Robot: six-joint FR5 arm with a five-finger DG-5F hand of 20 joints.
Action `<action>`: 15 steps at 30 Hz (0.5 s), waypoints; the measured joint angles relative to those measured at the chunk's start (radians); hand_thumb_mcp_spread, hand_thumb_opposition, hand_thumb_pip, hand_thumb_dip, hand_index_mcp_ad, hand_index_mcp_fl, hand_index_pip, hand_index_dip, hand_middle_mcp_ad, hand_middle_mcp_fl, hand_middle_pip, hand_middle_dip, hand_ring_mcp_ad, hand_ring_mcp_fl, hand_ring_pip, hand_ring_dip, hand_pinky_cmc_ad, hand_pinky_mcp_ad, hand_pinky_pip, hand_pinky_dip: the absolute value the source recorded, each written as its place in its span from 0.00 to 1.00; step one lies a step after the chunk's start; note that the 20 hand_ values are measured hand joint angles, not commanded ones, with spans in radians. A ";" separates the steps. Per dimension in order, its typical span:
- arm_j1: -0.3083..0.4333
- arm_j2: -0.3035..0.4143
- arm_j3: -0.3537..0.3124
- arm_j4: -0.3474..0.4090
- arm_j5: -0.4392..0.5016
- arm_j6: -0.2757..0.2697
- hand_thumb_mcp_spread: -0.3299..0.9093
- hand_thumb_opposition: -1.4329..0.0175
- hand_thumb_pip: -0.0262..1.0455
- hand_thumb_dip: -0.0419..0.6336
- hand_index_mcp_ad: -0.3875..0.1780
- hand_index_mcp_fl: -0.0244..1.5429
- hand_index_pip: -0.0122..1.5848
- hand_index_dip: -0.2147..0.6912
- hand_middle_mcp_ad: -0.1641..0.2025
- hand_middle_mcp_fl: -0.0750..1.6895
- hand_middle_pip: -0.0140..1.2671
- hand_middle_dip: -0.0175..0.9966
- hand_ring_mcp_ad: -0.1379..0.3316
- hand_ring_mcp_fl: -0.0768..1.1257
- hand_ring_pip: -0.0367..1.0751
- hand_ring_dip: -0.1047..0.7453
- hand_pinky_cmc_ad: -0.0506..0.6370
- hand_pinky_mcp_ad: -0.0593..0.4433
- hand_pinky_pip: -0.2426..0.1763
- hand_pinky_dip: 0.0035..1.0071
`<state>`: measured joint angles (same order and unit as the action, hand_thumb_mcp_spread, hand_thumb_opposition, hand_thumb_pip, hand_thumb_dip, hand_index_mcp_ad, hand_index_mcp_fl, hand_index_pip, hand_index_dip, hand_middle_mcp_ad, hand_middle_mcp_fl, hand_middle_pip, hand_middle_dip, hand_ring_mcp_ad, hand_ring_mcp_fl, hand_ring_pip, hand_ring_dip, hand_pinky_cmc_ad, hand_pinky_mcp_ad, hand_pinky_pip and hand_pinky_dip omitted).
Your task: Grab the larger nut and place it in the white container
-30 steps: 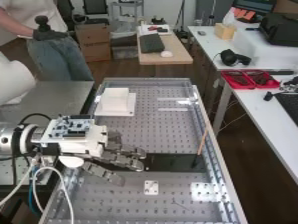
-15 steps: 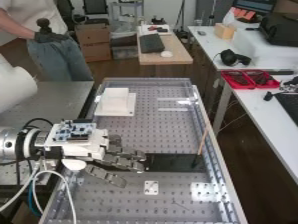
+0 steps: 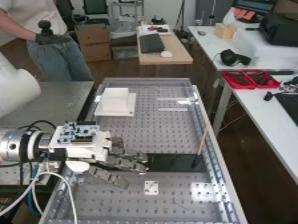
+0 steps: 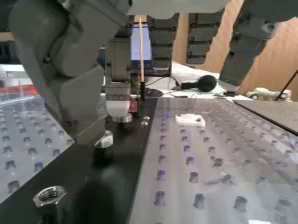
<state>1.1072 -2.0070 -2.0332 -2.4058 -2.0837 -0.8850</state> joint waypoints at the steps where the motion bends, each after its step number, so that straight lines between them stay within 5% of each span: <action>1: 0.000 -0.004 0.000 0.000 0.001 0.001 0.55 0.38 0.68 0.32 0.34 0.02 0.98 0.24 0.64 0.04 0.11 0.26 0.65 0.06 0.12 0.31 0.62 0.77 0.37 0.61; 15: -0.002 -0.022 -0.008 0.018 0.007 0.011 0.56 0.38 0.69 0.32 0.34 0.02 0.98 0.26 0.64 0.04 0.11 0.26 0.63 0.07 0.12 0.31 0.62 0.77 0.37 0.61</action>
<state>1.1050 -2.0288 -2.0407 -2.3874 -2.0769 -0.8744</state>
